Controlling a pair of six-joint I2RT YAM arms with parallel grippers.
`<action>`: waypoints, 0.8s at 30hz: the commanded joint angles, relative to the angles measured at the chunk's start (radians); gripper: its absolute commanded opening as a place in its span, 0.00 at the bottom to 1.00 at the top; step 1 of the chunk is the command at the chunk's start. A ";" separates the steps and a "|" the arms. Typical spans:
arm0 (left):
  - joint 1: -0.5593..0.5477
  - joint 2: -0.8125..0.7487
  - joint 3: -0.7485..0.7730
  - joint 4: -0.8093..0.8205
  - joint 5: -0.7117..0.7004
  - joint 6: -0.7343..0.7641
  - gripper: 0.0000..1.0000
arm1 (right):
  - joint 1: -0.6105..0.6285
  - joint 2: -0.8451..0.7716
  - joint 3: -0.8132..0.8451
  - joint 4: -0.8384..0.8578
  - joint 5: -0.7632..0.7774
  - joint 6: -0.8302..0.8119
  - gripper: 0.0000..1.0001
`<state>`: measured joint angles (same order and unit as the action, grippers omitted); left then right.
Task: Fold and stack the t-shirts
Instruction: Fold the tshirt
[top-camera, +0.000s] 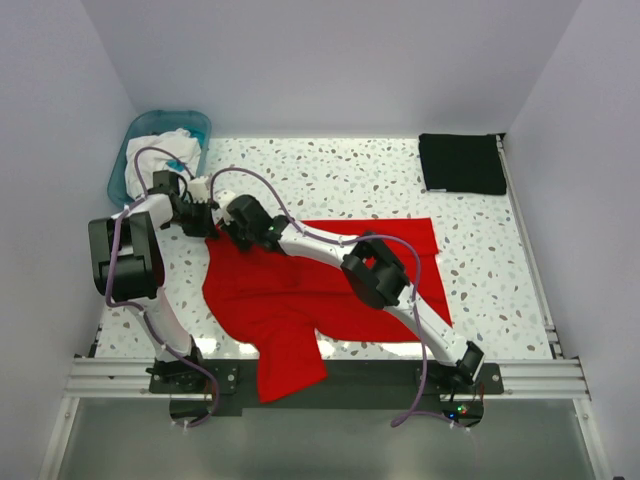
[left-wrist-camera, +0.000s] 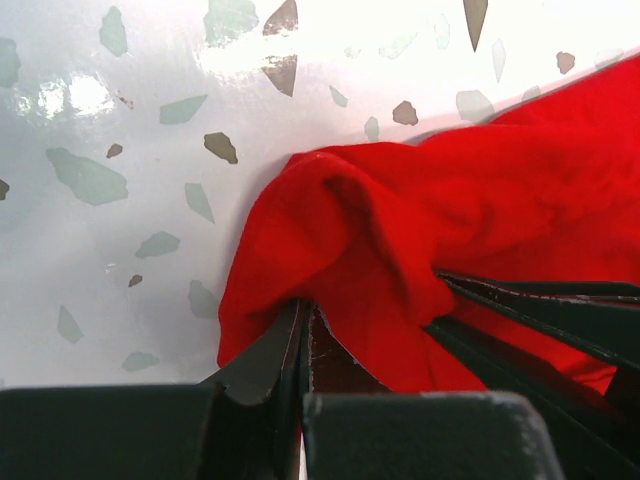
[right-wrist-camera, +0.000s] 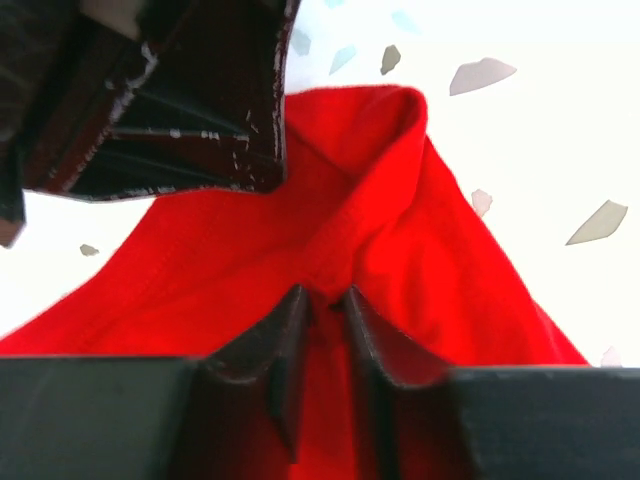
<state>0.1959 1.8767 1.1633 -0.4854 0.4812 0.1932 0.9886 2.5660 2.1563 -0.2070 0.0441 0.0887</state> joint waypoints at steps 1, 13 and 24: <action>0.010 0.012 0.019 0.042 -0.018 -0.009 0.00 | 0.002 -0.036 0.014 0.077 -0.007 -0.009 0.16; 0.010 0.041 0.061 0.106 -0.036 -0.052 0.00 | 0.002 -0.148 -0.142 0.178 -0.101 -0.032 0.00; 0.013 -0.027 0.039 0.134 0.054 -0.035 0.00 | 0.002 -0.116 -0.113 0.159 -0.095 -0.024 0.00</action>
<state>0.1982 1.9053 1.1934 -0.4084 0.4847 0.1417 0.9871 2.5046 2.0201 -0.0898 -0.0376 0.0601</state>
